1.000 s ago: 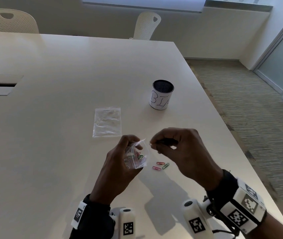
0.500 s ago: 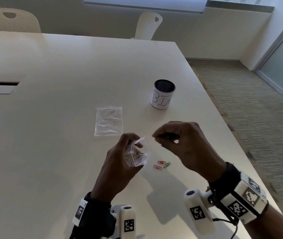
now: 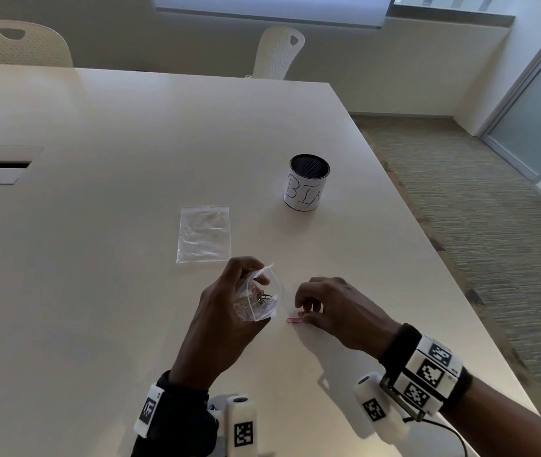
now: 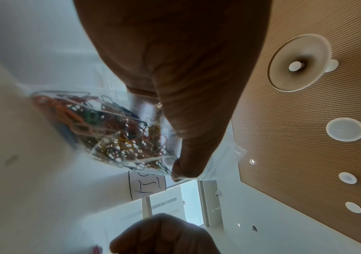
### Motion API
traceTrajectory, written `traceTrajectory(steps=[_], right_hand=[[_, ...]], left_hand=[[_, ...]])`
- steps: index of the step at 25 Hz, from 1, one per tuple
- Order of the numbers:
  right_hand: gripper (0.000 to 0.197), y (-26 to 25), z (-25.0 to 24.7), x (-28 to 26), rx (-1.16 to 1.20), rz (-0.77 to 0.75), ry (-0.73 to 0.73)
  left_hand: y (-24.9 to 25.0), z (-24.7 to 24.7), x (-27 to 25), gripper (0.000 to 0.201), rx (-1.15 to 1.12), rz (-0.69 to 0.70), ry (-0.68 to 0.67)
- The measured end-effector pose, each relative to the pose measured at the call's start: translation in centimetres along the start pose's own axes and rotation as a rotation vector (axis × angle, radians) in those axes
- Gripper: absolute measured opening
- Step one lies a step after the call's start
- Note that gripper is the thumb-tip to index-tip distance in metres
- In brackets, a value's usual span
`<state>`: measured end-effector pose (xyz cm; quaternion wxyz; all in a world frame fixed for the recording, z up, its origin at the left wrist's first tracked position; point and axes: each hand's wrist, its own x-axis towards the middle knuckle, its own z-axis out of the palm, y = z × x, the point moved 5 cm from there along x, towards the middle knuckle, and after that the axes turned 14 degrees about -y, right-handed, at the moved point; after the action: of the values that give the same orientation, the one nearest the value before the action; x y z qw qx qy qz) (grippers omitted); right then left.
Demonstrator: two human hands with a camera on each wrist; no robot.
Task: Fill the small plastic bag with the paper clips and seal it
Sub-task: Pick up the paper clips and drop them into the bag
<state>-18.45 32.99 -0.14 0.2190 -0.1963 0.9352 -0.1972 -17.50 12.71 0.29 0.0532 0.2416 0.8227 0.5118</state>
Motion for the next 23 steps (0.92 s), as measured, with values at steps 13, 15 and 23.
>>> traceTrajectory(steps=[13,15,23], right_hand=[[0.009,-3.4,-4.9,-1.8,0.395,-0.173,0.353],[0.009,-5.8,-5.2,-2.2,0.424,-0.256,0.385],[0.007,-4.2,-3.9,-1.2,0.36,-0.195,0.416]], left_hand=[[0.0,-0.1,0.0,0.05,-0.036,-0.006,0.016],[0.0,-0.1,0.0,0.052,-0.034,-0.012,0.014],[-0.4,-0.3,0.0,0.051,-0.048,-0.024,0.027]])
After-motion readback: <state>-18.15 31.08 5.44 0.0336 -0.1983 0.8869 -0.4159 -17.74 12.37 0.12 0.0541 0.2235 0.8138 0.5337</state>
